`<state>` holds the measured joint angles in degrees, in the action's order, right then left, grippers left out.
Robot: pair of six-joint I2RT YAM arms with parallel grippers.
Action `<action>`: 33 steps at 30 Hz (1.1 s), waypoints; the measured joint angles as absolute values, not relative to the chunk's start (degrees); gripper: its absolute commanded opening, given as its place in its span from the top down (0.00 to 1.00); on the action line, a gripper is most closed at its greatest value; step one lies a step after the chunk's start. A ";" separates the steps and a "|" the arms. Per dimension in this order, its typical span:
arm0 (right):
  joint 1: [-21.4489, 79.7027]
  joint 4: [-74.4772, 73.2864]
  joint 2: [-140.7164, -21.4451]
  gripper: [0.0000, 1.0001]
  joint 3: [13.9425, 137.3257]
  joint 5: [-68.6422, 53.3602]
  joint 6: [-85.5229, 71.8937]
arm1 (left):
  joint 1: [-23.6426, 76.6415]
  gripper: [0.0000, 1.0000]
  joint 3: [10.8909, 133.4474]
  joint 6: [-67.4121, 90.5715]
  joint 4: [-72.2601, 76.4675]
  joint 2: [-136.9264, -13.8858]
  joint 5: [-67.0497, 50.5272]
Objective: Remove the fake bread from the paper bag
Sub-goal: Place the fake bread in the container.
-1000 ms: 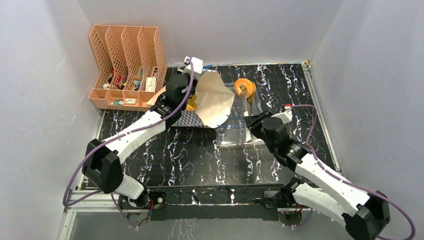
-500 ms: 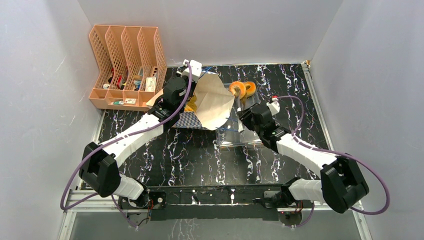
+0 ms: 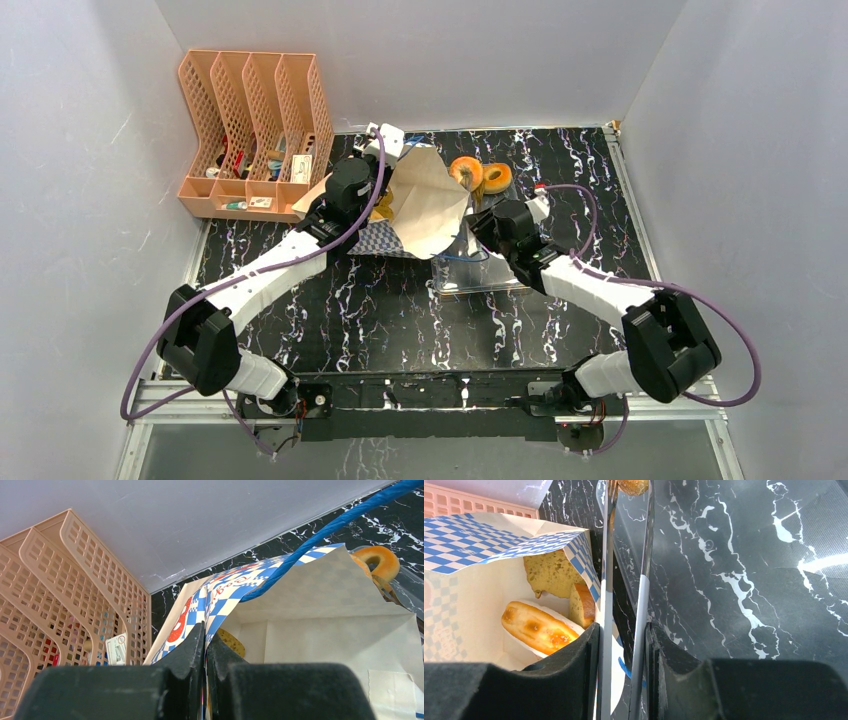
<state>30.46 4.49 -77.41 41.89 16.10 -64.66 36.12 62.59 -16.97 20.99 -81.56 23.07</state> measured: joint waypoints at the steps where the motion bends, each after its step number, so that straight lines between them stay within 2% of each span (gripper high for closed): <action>1: 30.46 4.51 -77.73 0.91 41.93 16.10 -64.66 | 36.12 1.00 62.57 -16.95 21.08 -81.56 23.07; 6: 30.46 4.49 -79.24 0.72 42.68 16.14 -64.86 | 36.12 1.00 62.24 -16.95 21.54 -81.54 23.07; 16: 30.46 4.51 -80.05 0.52 42.74 16.34 -65.52 | 36.10 1.00 61.80 -16.88 22.28 -81.54 23.05; 26: 30.46 4.56 -80.20 0.54 42.76 16.38 -65.93 | 36.07 1.00 61.80 -16.58 22.26 -81.54 23.05; 29: 30.37 4.54 -80.18 0.58 42.76 16.38 -65.91 | 36.07 1.00 61.80 -16.47 22.22 -81.54 23.07; 33: 30.37 4.49 -79.55 0.69 42.65 16.36 -65.87 | 36.07 1.00 61.80 -16.45 22.15 -81.54 23.07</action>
